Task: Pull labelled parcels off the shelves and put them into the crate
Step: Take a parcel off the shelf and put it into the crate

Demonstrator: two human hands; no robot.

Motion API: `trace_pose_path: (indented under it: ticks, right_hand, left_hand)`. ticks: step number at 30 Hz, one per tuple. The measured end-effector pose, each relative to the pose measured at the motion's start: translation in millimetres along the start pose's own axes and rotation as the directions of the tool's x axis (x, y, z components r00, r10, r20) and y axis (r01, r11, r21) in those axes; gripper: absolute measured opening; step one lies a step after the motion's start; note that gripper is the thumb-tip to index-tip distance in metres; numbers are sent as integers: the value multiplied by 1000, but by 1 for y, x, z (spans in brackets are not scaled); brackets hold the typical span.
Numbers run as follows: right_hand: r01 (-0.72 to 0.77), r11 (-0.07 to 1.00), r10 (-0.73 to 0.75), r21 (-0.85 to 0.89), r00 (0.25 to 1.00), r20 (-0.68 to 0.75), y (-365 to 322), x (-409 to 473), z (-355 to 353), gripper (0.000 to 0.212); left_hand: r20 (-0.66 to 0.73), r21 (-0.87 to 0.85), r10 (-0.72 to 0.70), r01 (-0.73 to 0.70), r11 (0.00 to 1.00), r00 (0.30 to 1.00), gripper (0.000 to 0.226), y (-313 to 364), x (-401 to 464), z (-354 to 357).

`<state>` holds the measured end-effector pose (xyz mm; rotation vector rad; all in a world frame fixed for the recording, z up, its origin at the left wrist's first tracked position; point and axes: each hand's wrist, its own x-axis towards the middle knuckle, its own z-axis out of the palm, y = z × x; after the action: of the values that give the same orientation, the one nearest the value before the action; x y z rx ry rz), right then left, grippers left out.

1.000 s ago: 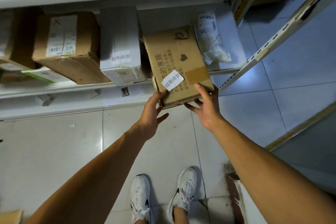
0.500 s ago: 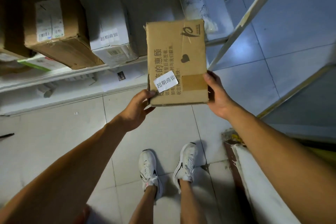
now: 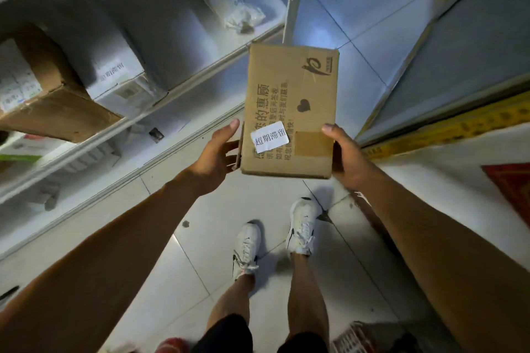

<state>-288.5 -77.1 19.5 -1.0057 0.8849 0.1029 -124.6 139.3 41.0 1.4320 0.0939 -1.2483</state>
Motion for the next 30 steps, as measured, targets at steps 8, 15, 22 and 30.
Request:
trace_pose_path:
  ticks: [8, 15, 22, 30]
  right_hand:
    - [-21, 988, -28, -155, 950, -309, 59, -56, -14, 29]
    - [134, 991, -127, 18, 967, -221, 89, -104, -15, 77]
    - [6, 970, 58, 242, 964, -259, 147, -156, -45, 134]
    - [86, 886, 112, 455, 914, -390, 223, -222, -89, 95]
  left_hand:
    - [98, 314, -44, 11, 949, 994, 55, -19, -12, 30]
    - [48, 441, 19, -38, 897, 999, 38, -53, -14, 73]
    - [243, 490, -121, -14, 872, 962, 52, -80, -13, 125]
    - [430, 701, -502, 73, 709, 751, 103, -137, -14, 199]
